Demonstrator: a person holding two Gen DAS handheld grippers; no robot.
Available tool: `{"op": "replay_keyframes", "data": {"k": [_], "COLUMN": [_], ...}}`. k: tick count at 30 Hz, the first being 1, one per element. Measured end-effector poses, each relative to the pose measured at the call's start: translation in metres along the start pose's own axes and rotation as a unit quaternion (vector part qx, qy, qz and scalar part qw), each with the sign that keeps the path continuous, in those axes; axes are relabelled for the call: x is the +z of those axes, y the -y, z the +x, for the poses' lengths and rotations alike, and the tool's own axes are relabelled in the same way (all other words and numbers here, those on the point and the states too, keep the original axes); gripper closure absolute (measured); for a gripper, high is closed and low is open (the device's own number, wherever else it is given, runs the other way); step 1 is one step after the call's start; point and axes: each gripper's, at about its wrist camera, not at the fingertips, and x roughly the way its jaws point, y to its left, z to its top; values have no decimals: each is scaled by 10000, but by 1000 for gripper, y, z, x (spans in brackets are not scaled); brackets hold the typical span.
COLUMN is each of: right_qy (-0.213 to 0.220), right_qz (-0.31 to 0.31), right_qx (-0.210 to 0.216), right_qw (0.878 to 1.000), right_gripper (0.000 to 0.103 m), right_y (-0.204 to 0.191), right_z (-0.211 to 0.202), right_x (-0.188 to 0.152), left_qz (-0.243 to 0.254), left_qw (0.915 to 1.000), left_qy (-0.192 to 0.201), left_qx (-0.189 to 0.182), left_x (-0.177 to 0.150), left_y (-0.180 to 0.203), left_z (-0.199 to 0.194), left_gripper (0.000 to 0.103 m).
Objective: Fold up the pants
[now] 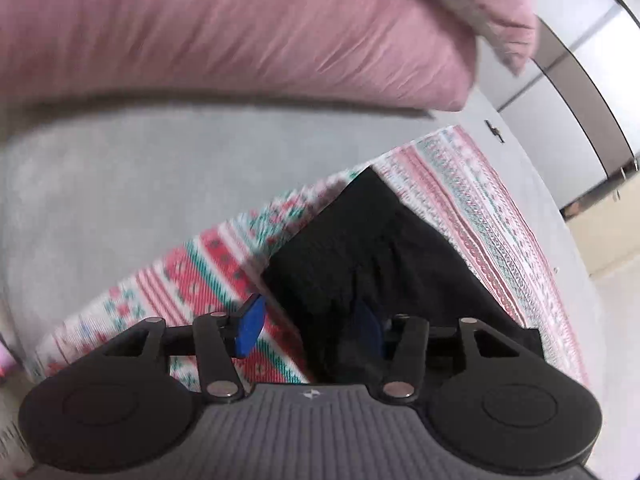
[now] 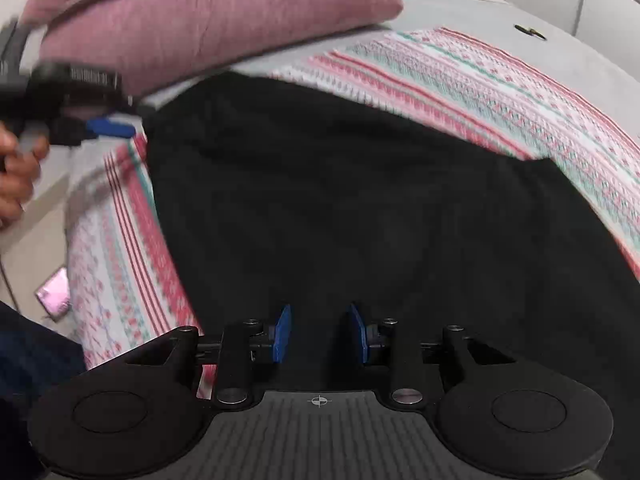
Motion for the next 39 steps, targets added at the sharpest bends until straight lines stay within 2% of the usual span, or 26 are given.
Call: {"op": "replay_keyframes", "data": {"k": [4, 5, 7, 11, 15, 17, 19, 22, 24, 26, 28, 30, 31, 33, 34, 36, 39], "right_qy": [318, 364, 428, 496, 554, 586, 617, 668, 687, 658, 605, 583, 616, 772, 835, 847, 730], "right_qz": [464, 633, 684, 682, 699, 752, 735, 635, 757, 1018, 1239, 1533, 1730, 2186, 2368, 2856, 3394], "right_qx": [29, 77, 31, -136, -74, 23, 68, 54, 162, 336, 465, 479, 440, 177, -19, -404, -997], "right_qw": [9984, 9973, 9967, 9963, 9960, 9954, 9954, 9957, 9946, 9921, 9894, 9853, 9820, 9726, 9680, 9537, 9325], "right_gripper": [69, 69, 69, 69, 69, 69, 71, 71, 71, 71, 70, 68, 66, 51, 51, 51, 51], "right_y": [-7, -7, -9, -19, -20, -20, -22, -23, -14, -2, 12, 32, 44, 76, 92, 132, 185], "right_z": [-4, -4, -1, 2, -3, -2, -1, 0, -3, -11, -23, -41, -50, -75, -86, -110, -136], "right_x": [-10, -11, -13, -17, -23, -24, -25, -32, -37, -42, -50, -64, -71, -91, -102, -127, -165], "left_qz": [-126, -95, 15, 316, 640, 710, 807, 982, 700, 585, 735, 876, 962, 1330, 1677, 2149, 2650], "left_qw": [9998, 9998, 9997, 9978, 9917, 9891, 9894, 9877, 9913, 9906, 9804, 9709, 9675, 9630, 9600, 9575, 9586], "left_qy": [108, 169, 260, 574, 1070, 1162, 956, 533, 545, 750, 1191, 1571, 1761, 1923, 1878, 1644, 932], "left_qx": [-81, -18, 33, 114, 312, 553, 742, 1092, 969, 980, 1390, 1582, 1539, 1341, 1225, 994, 475], "left_x": [4, 5, 6, 2, 1, 3, 4, 5, 11, 14, 13, 10, 8, 1, -7, -26, -62], "left_y": [2, 5, 10, 22, 30, 28, 25, 21, 17, 17, 26, 33, 39, 55, 68, 90, 123], "left_z": [9, 10, 12, -1, -18, -21, -11, 5, -1, -13, -26, -37, -44, -50, -49, -40, -12], "left_gripper": [26, 39, 51, 60, 60, 60, 59, 48, 44, 36, 35, 35, 35, 35, 35, 35, 34]}}
